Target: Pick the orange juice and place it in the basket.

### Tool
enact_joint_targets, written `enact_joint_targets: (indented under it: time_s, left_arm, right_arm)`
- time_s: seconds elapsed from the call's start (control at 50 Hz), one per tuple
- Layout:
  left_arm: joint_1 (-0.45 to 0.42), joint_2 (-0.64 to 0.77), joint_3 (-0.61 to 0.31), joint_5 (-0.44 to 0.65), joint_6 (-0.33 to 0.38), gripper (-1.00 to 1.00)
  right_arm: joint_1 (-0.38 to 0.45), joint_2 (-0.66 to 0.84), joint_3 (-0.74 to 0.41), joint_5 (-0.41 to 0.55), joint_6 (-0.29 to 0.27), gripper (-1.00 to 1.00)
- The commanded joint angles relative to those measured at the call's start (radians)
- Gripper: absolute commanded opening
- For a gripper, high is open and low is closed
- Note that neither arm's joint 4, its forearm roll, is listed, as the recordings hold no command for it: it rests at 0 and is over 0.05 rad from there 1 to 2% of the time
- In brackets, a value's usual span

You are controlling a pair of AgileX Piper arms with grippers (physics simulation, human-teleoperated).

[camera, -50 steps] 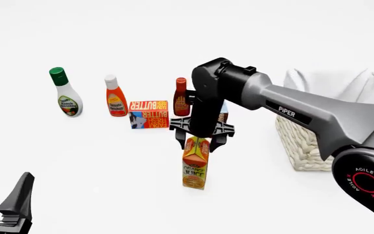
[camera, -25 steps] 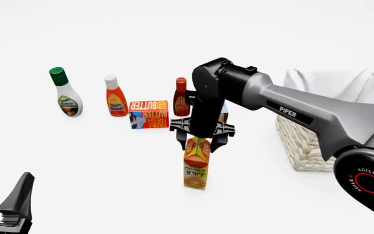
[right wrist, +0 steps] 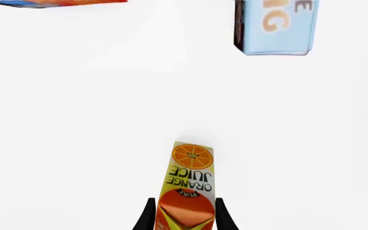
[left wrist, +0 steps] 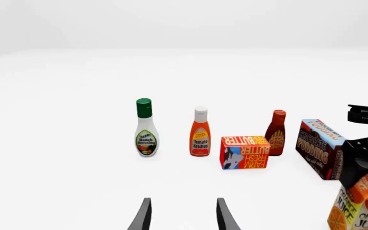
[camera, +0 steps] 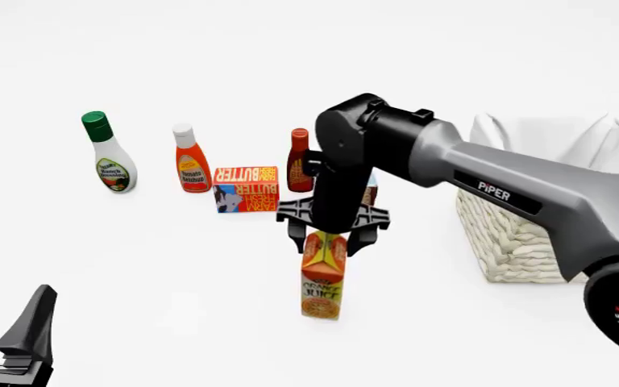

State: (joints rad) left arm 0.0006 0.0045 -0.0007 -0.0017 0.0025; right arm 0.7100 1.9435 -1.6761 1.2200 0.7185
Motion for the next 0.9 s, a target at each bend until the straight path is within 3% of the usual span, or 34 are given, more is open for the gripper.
enact_joint_targets:
  time_s: [0.02, 0.16, 0.38, 0.8, 0.84, 0.86, 0.9]
  left_arm:
    - [0.0, 0.0, 0.0, 0.0, -0.001, 1.0]
    - [0.0, 0.0, 0.0, 0.0, -0.001, 1.0]
    - [0.0, 0.0, 0.0, 0.0, -0.001, 1.0]
    - [0.0, 0.0, 0.0, 0.0, 0.0, 1.0]
    - [0.0, 0.0, 0.0, 0.0, -0.001, 1.0]
    - [0.0, 0.0, 0.0, 0.0, -0.001, 1.0]
    - [0.0, 0.0, 0.0, 0.0, 0.0, 1.0]
  right_arm:
    - [0.05, -0.046, 0.023, 0.0, 0.054, -1.0]
    - [0.072, -0.063, 0.024, 0.0, 0.068, -1.0]
    - [0.071, -0.083, 0.029, 0.0, 0.036, -1.0]
    - [0.026, -0.107, 0.029, 0.0, -0.086, -1.0]
    - [0.014, -0.107, 0.031, 0.0, -0.114, -1.0]
    - [-0.006, -0.104, 0.03, 0.0, -0.153, -1.0]
    - [-0.006, -0.111, 0.026, 0.0, -0.151, -1.0]
